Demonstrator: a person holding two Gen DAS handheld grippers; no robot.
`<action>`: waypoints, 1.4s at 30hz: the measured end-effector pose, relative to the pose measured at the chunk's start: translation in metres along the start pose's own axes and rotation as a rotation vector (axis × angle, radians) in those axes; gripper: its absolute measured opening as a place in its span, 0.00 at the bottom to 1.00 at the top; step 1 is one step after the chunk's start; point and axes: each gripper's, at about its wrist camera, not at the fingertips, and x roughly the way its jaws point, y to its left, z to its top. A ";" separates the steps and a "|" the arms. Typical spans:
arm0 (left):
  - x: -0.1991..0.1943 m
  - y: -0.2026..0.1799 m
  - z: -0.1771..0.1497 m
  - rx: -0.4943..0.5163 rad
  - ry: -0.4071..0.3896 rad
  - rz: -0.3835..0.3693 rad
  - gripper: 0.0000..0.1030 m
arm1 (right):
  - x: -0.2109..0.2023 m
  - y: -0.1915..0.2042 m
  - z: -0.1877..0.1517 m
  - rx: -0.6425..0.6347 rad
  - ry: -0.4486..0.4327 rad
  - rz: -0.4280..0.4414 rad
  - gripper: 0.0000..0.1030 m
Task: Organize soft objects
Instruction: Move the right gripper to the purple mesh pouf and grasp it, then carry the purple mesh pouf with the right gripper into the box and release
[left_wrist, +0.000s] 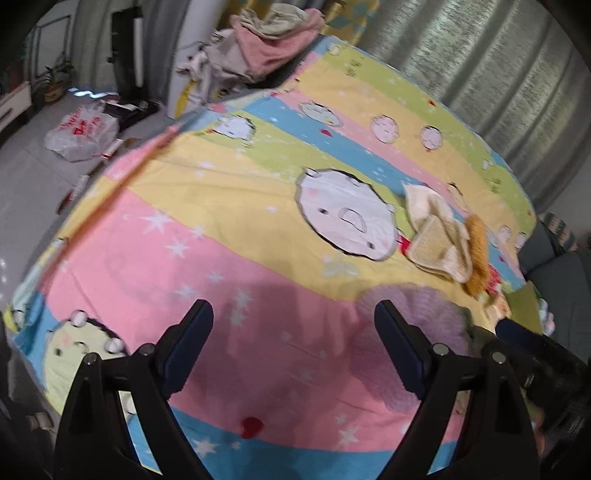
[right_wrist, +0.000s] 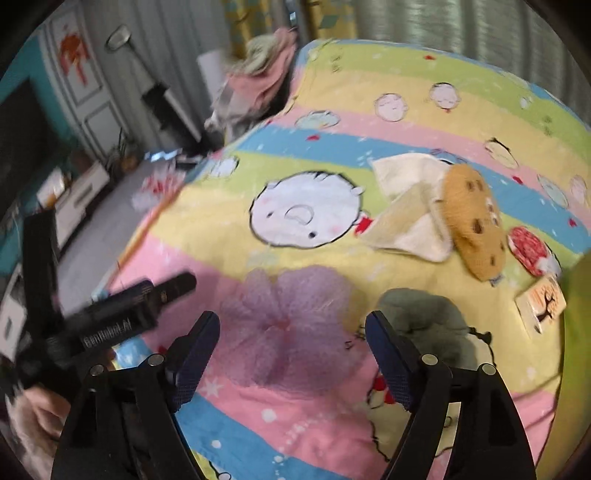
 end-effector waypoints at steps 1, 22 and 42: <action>0.001 -0.002 -0.001 0.000 0.013 -0.025 0.86 | -0.003 -0.004 0.000 0.019 -0.008 0.009 0.79; 0.038 -0.069 -0.036 0.219 0.164 -0.094 0.65 | 0.082 -0.040 -0.011 0.302 0.125 0.217 0.51; -0.035 -0.130 -0.028 0.354 -0.078 -0.382 0.29 | -0.015 -0.041 -0.004 0.276 -0.136 0.292 0.37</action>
